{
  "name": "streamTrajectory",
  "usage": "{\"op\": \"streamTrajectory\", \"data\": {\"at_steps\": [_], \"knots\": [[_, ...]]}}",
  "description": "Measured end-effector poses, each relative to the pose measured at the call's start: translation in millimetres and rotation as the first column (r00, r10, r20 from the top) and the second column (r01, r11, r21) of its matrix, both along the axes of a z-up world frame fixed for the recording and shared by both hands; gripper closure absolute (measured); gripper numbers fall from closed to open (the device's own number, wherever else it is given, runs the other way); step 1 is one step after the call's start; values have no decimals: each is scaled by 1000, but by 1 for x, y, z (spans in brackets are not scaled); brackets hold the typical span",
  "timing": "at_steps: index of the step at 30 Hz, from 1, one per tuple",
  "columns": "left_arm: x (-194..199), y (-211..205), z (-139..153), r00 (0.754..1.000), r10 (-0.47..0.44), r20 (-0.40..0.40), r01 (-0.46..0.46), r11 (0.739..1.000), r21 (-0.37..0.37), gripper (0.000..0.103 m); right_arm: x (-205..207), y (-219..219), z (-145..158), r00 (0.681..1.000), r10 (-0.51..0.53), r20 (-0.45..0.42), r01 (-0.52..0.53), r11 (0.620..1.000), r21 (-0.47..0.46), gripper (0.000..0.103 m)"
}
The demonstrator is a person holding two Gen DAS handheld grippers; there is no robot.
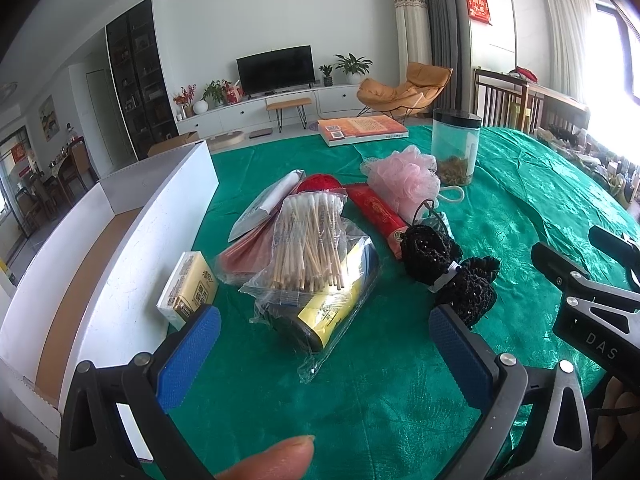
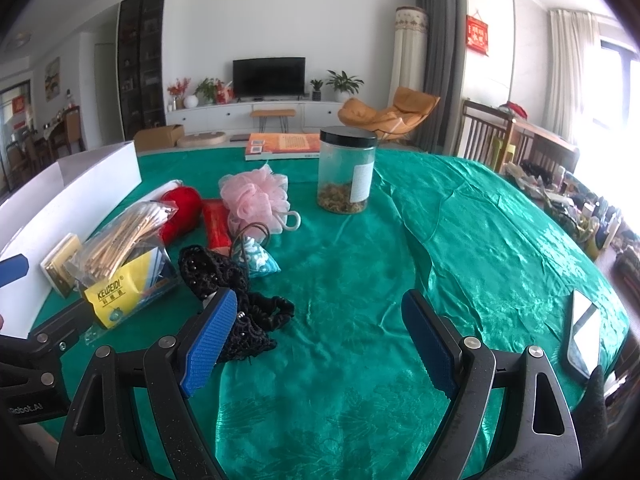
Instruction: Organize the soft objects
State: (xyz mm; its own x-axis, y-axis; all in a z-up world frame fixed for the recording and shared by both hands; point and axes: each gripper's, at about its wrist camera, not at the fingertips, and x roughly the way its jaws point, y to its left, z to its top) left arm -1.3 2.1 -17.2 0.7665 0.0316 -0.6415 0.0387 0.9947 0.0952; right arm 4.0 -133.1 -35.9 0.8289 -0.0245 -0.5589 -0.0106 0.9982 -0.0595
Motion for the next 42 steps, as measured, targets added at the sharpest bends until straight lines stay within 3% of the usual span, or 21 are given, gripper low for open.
{"op": "streamTrajectory", "data": {"at_steps": [32, 42], "knots": [[3, 20, -26, 995, 52, -87, -52, 999, 6, 0, 5, -3, -6, 999, -6, -35, 6, 1000, 2, 16], [7, 24, -38, 990, 64, -122, -63, 998, 15, 0, 10, -13, -12, 997, -22, -74, 27, 998, 64, 16]]}}
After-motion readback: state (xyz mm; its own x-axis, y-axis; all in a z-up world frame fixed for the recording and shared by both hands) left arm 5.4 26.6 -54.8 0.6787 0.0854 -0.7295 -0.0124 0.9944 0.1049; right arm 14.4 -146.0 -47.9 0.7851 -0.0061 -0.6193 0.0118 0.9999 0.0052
